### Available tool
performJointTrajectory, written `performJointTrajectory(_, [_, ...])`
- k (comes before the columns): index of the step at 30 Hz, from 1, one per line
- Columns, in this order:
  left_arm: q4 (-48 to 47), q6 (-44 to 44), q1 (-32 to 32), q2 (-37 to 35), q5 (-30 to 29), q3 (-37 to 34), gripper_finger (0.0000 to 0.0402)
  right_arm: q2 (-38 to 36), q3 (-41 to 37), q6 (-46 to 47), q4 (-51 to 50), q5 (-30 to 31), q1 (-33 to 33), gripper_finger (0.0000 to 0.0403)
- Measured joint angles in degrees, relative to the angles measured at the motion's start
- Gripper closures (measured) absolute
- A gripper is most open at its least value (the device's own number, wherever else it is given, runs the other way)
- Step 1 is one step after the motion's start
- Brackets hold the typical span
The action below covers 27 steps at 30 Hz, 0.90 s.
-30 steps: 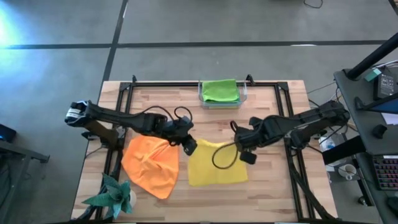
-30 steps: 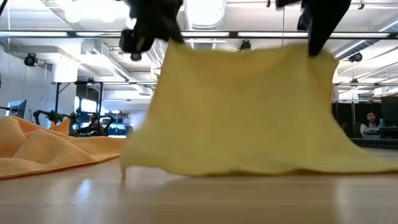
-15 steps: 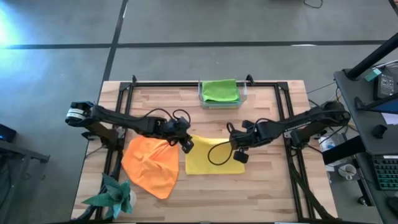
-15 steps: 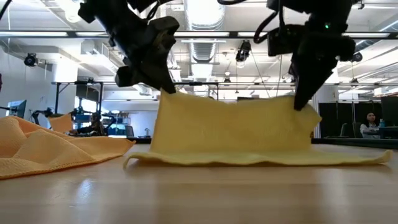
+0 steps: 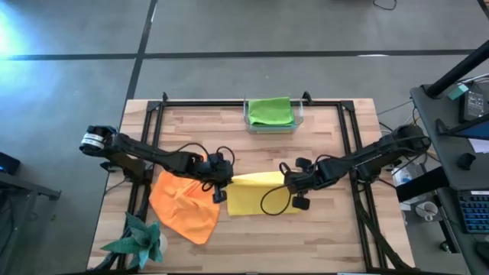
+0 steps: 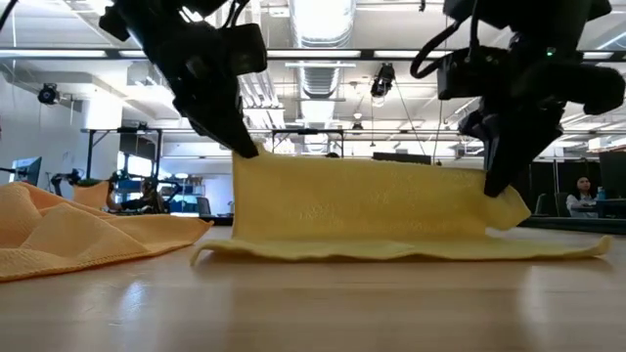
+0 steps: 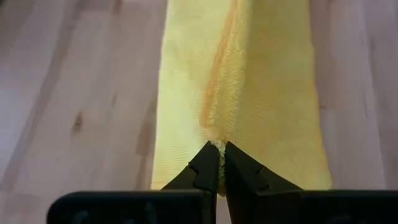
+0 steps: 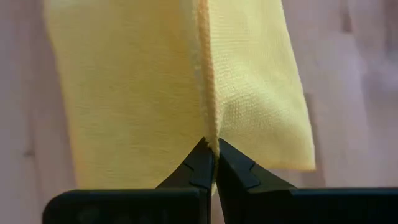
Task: Fold microfiber towels
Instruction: Fold the yellow microfiber cloth
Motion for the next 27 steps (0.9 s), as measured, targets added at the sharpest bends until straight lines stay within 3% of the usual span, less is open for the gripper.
performJointTrajectory(8, [5.3, 0.4, -2.4, 0.8, 2.7, -1.1, 0.0400, 0.8, 0.2, 0.0, 1.5, -0.2, 1.9, 0.0394])
performJointTrajectory(17, [6.2, 0.2, -5.7, 6.0, 3.5, -0.6, 0.0400, 2.7, 0.2, 0.0, 1.6, -4.6, 3.7, 0.0394])
performJointTrajectory(27, [6.3, 0.1, -6.9, 8.3, 3.7, 0.1, 0.0400, 3.4, 0.2, 0.4, 1.7, -4.8, 4.6, 0.0394])
